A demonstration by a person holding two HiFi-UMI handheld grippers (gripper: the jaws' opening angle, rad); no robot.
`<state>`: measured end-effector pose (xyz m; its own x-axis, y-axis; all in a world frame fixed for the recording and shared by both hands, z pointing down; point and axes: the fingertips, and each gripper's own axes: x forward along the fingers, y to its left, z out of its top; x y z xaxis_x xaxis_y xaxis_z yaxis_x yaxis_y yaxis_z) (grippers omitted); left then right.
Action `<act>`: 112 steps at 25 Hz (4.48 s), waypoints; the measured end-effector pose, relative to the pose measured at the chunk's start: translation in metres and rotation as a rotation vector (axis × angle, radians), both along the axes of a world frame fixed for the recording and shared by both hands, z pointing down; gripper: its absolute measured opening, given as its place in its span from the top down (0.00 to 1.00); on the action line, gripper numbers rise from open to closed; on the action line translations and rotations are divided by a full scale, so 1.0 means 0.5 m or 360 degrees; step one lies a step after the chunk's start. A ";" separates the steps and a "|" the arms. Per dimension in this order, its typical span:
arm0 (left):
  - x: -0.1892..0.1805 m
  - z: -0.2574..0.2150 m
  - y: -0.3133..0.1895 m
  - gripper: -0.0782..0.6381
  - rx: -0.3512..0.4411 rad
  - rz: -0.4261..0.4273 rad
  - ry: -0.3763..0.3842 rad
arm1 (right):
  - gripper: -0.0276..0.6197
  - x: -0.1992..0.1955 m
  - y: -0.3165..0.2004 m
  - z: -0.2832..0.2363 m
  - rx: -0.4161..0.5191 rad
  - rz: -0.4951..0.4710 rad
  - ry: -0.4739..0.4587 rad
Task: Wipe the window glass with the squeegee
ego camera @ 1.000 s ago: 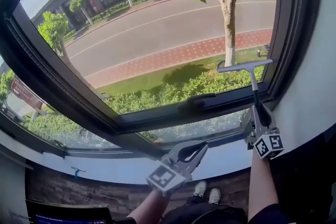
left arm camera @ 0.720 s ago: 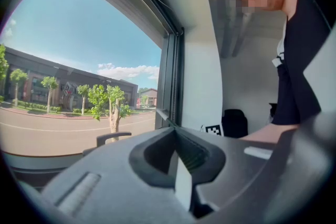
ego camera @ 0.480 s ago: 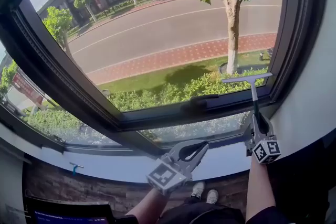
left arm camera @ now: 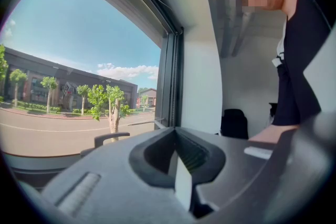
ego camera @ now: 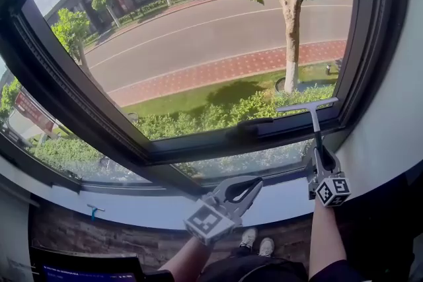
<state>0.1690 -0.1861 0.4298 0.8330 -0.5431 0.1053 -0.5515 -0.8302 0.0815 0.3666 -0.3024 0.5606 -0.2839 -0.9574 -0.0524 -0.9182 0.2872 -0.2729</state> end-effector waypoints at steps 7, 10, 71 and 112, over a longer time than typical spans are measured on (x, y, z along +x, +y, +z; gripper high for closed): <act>0.007 0.012 -0.002 0.89 0.0008 0.0005 -0.0009 | 0.81 0.001 -0.002 0.057 -0.0102 -0.0016 0.0021; 0.008 0.013 -0.001 0.89 -0.0003 -0.0007 -0.0010 | 0.81 0.004 0.000 0.064 -0.0112 -0.0018 0.0013; -0.089 -0.084 -0.059 0.89 0.0351 0.0080 0.0076 | 0.80 -0.213 -0.028 -0.722 0.0990 -0.0038 -0.0075; -0.220 -0.165 -0.069 0.89 0.0496 -0.0033 0.0058 | 0.81 -0.288 -0.143 -1.017 0.1289 0.0005 -0.0037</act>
